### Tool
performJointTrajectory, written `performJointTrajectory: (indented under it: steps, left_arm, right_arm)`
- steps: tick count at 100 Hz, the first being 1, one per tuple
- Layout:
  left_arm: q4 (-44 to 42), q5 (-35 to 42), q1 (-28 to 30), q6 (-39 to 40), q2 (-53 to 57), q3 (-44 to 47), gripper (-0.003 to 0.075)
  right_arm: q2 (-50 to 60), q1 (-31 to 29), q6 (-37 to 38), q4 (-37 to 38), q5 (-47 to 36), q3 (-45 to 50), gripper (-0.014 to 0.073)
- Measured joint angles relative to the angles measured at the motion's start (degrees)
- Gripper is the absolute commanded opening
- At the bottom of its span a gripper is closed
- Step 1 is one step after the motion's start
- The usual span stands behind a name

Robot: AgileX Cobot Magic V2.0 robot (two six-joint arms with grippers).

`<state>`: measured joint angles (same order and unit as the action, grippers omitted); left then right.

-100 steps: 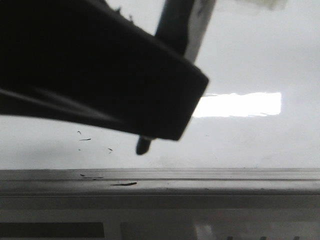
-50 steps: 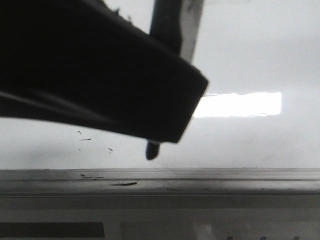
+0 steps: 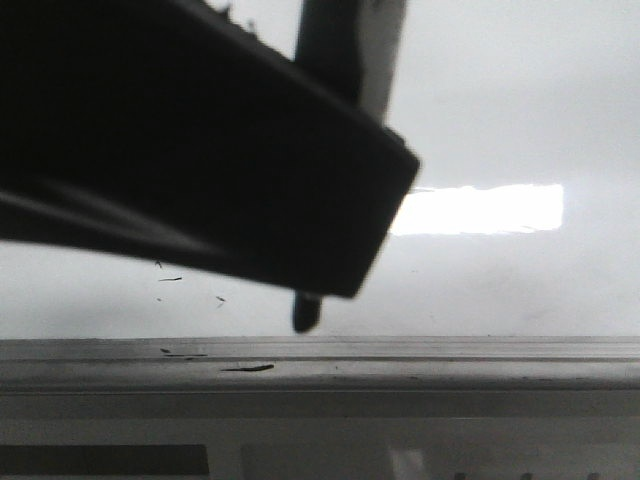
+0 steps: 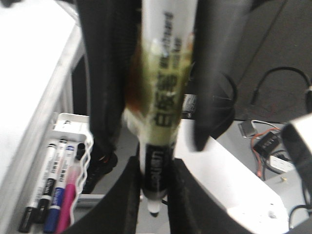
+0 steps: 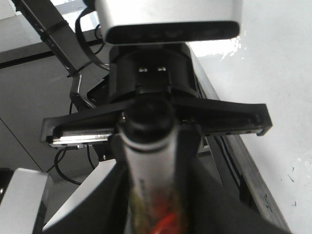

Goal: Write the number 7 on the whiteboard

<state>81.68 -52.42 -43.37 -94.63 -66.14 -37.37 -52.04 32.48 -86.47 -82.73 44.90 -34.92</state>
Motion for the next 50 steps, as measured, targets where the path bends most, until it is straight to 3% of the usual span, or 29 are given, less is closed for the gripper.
performJointTrajectory:
  steps: [10, 17, 26, 28, 33, 50]
  left_arm:
    - [-0.54, -0.34, 0.0, 0.11, -0.08, 0.25, 0.0058]
    - [-0.84, -0.58, 0.0, 0.11, -0.08, 0.34, 0.0202]
    - [-0.06, -0.67, 0.0, 0.11, 0.3, 0.34, 0.0443]
    - [0.24, -0.46, 0.0, 0.11, 0.47, 0.34, 0.0463]
    - [0.59, 0.03, 0.0, 0.36, 1.54, 0.34, 0.0485]
    - [0.61, 3.6, 0.0, 4.54, 8.74, 0.34, 0.0403]
  right_arm:
    - [-0.61, 1.26, -1.71, 0.0, -1.21, 0.0, -0.0064]
    - [-0.72, 2.35, -3.12, 0.0, -1.99, 0.0, -0.0063]
    - [-0.96, 3.96, -5.0, -0.4, -2.56, 0.0, -0.0062]
    - [-0.96, 4.34, -5.45, -0.4, -3.0, 0.0, -0.0062]
    - [-0.81, 5.24, -6.38, -0.4, -4.65, 0.0, -0.0062]
    - [2.68, 9.44, -11.18, -0.4, -15.3, 0.0, -0.006]
